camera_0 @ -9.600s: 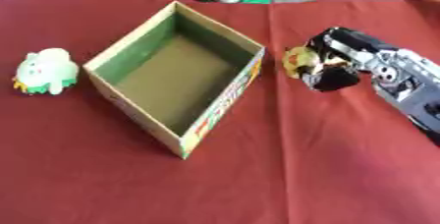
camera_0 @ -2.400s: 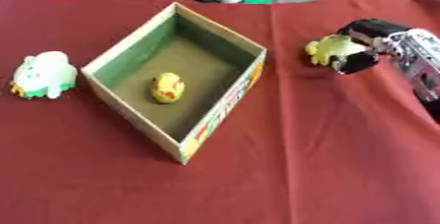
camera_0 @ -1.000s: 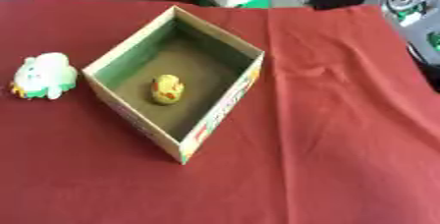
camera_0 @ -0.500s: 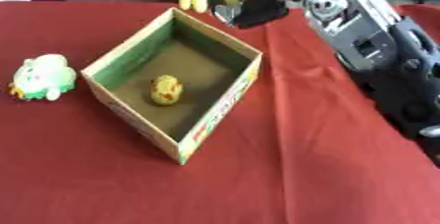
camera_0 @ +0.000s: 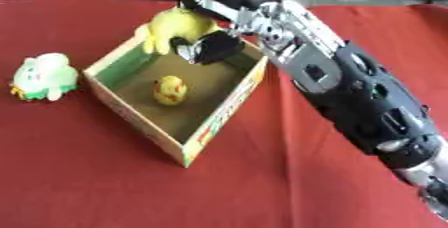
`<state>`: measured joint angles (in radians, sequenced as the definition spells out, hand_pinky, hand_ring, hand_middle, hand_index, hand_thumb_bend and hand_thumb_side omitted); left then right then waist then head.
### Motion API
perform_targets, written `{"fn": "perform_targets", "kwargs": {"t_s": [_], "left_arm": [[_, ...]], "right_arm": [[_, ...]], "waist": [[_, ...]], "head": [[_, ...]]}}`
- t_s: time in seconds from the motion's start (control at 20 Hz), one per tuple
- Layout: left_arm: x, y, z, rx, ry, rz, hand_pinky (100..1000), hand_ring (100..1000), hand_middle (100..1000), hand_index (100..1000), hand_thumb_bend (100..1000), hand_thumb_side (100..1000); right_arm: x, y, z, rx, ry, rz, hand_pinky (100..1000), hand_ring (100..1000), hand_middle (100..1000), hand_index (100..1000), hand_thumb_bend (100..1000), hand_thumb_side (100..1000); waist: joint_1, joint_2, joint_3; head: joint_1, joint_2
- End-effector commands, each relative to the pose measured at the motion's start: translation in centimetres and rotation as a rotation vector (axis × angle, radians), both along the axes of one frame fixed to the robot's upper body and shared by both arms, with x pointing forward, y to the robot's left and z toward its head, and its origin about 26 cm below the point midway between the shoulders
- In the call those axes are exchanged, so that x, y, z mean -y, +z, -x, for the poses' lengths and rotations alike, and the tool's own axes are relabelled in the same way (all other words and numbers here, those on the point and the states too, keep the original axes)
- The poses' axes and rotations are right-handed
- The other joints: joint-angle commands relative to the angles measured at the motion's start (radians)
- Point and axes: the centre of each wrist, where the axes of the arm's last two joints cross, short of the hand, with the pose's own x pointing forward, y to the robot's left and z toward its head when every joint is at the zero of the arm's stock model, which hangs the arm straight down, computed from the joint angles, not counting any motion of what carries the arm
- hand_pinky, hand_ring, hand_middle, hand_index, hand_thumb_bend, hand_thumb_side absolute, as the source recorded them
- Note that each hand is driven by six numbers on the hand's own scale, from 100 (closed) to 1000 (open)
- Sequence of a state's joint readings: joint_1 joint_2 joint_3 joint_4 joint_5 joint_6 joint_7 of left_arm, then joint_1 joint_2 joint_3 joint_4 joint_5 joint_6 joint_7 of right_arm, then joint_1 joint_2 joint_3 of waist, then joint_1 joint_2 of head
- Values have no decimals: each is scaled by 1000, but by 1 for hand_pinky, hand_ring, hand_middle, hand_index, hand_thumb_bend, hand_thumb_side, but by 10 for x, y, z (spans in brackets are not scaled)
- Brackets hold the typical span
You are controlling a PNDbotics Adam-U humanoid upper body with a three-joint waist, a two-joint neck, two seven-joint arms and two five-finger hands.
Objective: Pick up objects on the table and place them in the box.
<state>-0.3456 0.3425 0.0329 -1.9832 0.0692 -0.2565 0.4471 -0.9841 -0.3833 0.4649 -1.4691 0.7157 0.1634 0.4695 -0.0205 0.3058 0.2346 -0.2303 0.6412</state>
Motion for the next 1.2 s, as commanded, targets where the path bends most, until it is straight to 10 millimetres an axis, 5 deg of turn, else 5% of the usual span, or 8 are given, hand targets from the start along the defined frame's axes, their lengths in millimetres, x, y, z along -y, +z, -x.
{"fn": "perform_targets", "kwargs": {"t_s": [0.05, 0.45, 0.65, 0.75, 0.9, 1.2], "left_arm": [[1, 9, 2, 33, -10, -14, 557, 619, 605, 757, 100, 817], [2, 9, 2, 30, -10, -13, 557, 620, 605, 756, 100, 818], [2, 9, 2, 29, -9, -13, 557, 620, 605, 757, 100, 818], [2, 9, 2, 29, -9, -12, 558, 620, 606, 756, 100, 818], [2, 9, 2, 28, -9, -13, 558, 620, 606, 756, 100, 818], [1, 8, 2, 23, -5, -12, 557, 621, 606, 756, 100, 817]], "right_arm": [[-7, -8, -6, -1, -1, 28, 713, 688, 458, 579, 100, 397], [-12, -44, -18, -65, 15, 122, 727, 744, 528, 665, 100, 425], [-11, -49, -21, -106, 31, 173, 764, 796, 699, 837, 100, 539], [-9, -45, -22, -115, 33, 184, 796, 838, 796, 922, 315, 666], [-6, -33, -20, -104, 35, 171, 814, 863, 850, 984, 539, 711], [8, 7, -11, -68, 37, 78, 838, 870, 854, 1000, 622, 763]], "waist": [[4, -15, 3], [2, -12, 3], [3, -11, 4], [4, -12, 2], [5, -13, -1], [7, -18, -8]], "head": [[-1, -8], [1, -10], [3, -6], [3, -3], [-2, 5], [-2, 18]]}}
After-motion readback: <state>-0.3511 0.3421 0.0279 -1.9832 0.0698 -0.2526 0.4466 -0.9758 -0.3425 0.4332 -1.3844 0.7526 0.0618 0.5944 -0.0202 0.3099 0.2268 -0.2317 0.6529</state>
